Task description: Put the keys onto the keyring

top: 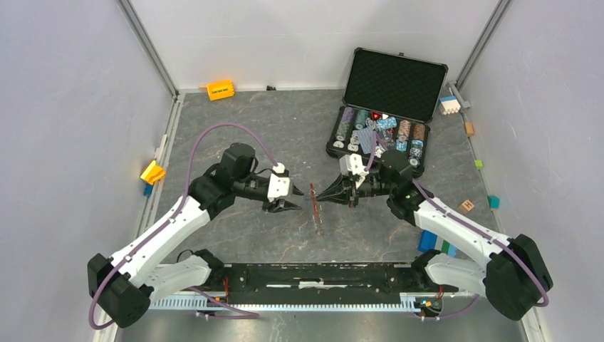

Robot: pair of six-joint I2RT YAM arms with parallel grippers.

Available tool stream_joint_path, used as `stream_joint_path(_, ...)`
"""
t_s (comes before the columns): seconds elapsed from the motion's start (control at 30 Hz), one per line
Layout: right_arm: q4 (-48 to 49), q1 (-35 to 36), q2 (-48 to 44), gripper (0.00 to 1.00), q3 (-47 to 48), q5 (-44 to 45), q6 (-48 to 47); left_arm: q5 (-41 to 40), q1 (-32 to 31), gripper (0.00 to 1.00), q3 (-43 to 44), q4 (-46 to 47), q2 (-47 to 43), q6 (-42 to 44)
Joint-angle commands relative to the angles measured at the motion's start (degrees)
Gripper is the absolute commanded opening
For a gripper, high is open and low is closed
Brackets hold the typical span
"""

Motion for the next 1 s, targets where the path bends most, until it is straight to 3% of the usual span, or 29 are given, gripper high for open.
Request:
stream_joint_path(0.0,9.3,-0.3,1.4,0.00,-0.8,1.0,6.5,7.1,0.1,0.47,2.8,3.6,1.9,-3.4)
stream_joint_path(0.67,13.9,-0.6,2.3,0.00,-1.4,0.2,11.3,10.4,0.2,0.43,1.6,11.8,6.1,-7.4)
stream_joint_path(0.97,15.0,-0.8,2.4,0.00,-1.8,0.5,12.3,11.0,0.2,0.32,0.8,14.9,6.8,-9.8)
